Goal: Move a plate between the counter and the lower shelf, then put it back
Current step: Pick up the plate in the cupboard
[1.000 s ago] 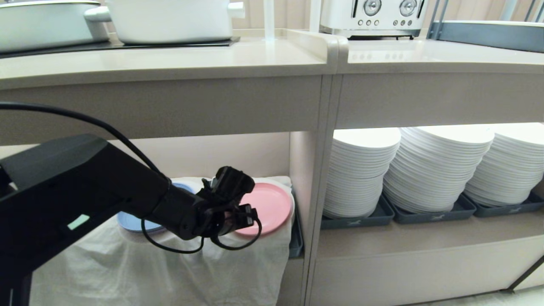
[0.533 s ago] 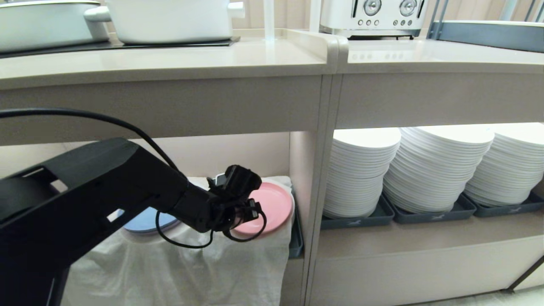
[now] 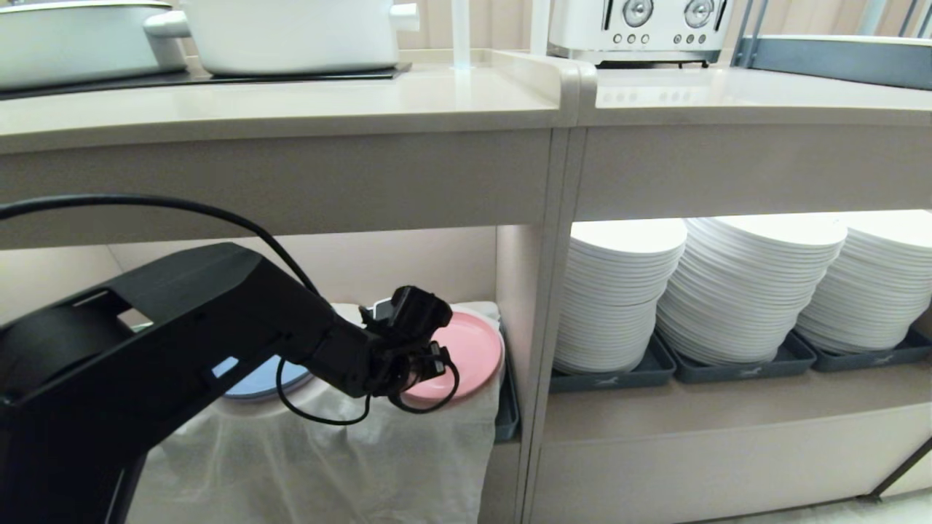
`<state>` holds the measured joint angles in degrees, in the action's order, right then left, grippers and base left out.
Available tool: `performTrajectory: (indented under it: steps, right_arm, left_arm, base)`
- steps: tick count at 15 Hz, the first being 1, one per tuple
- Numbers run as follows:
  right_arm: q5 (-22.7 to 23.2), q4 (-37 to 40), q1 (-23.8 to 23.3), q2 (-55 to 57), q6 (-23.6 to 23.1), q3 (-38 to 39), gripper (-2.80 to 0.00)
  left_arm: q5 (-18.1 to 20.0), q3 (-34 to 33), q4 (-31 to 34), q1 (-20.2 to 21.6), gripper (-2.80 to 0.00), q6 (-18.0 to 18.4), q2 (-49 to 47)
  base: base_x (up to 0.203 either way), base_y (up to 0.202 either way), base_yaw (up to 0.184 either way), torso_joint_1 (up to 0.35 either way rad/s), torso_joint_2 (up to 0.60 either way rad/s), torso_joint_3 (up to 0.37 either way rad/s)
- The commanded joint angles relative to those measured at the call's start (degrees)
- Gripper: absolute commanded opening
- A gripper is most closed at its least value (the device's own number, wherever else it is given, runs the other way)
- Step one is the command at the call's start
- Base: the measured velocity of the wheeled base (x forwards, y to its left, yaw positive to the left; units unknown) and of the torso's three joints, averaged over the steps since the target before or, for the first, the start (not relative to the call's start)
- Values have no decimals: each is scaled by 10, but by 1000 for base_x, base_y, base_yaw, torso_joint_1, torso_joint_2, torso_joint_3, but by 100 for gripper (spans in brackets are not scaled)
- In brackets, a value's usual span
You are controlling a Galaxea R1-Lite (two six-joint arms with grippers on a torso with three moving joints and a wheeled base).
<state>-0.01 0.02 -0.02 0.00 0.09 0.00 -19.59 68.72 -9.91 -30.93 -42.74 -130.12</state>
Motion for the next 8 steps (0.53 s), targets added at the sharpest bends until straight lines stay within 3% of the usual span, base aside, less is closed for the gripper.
performTrajectory:
  steps: [1, 8]
  right_arm:
    - [0, 1, 0, 0, 0, 0, -280]
    - [0, 0, 0, 0, 0, 0, -280]
  left_arm:
    - [-1, 1, 0, 2, 0, -3, -4]
    - [-3, 12, -2, 6, 0, -3, -15]
  base:
    - [0, 0, 0, 0, 0, 0]
    - [0, 0, 0, 0, 0, 0]
